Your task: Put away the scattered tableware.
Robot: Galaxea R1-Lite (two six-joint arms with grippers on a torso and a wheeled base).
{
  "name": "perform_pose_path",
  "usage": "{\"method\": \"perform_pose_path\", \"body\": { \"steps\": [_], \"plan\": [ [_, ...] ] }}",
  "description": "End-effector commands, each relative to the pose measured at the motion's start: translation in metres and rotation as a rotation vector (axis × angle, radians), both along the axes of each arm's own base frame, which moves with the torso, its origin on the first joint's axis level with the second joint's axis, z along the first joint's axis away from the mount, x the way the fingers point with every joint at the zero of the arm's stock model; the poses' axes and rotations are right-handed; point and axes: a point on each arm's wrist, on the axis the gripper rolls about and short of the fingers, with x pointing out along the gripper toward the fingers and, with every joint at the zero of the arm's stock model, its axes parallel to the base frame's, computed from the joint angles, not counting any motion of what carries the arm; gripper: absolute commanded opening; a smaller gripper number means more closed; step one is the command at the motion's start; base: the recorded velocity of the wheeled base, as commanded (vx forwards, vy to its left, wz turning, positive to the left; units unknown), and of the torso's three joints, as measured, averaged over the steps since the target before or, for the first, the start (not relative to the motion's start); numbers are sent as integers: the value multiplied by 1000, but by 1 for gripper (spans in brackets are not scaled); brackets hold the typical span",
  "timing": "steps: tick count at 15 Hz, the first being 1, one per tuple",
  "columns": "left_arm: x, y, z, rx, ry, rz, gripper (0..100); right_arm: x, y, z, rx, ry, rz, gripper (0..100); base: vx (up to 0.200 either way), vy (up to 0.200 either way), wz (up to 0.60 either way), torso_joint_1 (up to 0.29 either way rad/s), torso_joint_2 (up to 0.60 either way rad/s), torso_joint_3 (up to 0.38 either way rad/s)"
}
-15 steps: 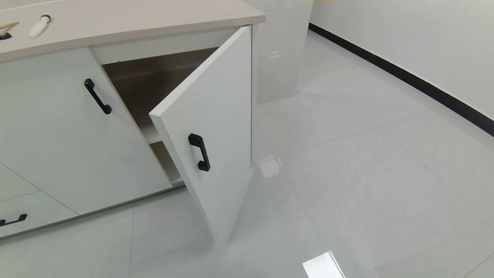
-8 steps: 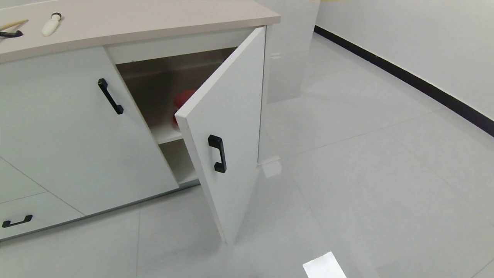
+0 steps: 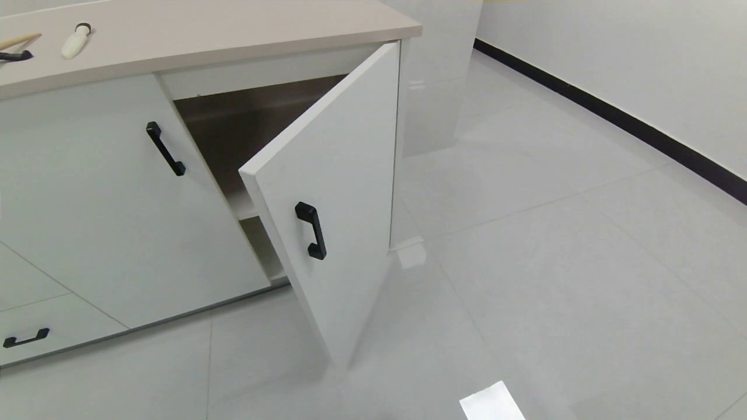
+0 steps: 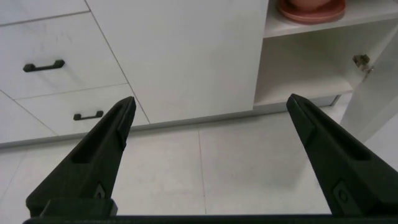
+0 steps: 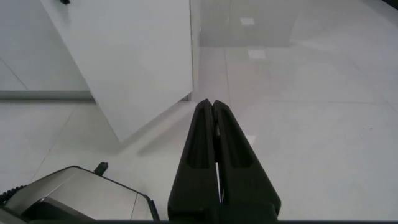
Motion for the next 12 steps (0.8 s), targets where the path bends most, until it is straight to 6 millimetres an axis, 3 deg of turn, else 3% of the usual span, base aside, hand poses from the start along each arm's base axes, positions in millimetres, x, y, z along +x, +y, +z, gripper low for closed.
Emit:
{"method": "perform_pose_path", "body": {
  "steps": [1, 3, 12],
  "plan": [
    [0, 0, 0, 0, 0, 1, 100, 0, -1, 0, 3, 1, -27, 0, 0, 200, 0, 2, -2, 2],
    [0, 0, 0, 1, -1, 2, 100, 1, -2, 0, -20, -7, -107, 0, 0, 200, 0, 5, -7, 0],
    [0, 0, 0, 1, 1, 2, 100, 1, -2, 0, -40, -14, -103, 0, 0, 0, 0, 0, 0, 0]
  ]
}}
